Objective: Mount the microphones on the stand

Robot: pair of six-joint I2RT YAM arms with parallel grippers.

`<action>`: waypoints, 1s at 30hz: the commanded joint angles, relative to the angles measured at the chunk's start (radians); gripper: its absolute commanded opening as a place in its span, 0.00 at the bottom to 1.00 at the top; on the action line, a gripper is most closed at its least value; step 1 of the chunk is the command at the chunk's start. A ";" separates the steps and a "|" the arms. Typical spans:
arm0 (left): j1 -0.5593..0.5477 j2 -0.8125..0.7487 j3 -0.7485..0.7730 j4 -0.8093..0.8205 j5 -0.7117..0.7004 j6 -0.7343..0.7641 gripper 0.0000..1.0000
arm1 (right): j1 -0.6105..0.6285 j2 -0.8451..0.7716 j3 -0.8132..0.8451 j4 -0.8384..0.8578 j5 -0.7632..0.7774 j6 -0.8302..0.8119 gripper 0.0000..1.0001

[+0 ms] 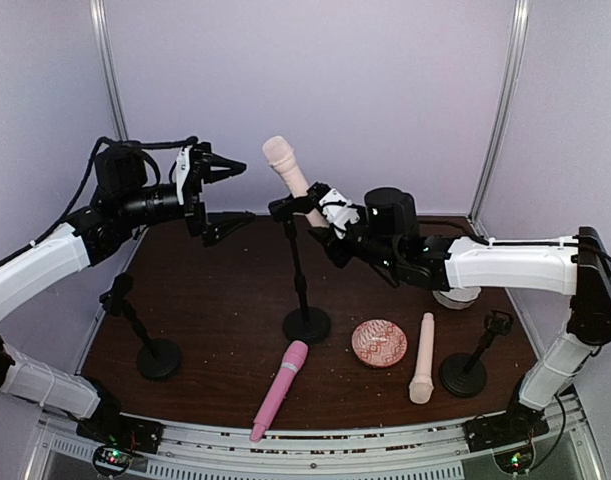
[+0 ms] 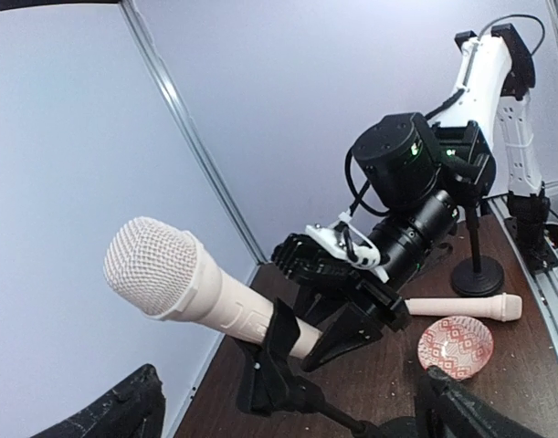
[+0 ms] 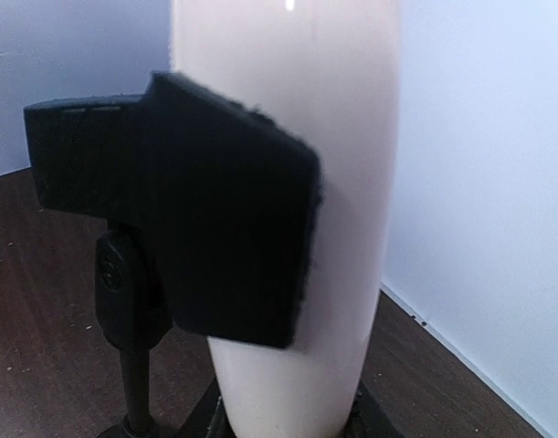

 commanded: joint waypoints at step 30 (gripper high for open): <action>0.129 0.115 0.098 0.054 -0.086 -0.399 0.98 | -0.256 0.330 0.425 -0.026 0.312 0.153 0.55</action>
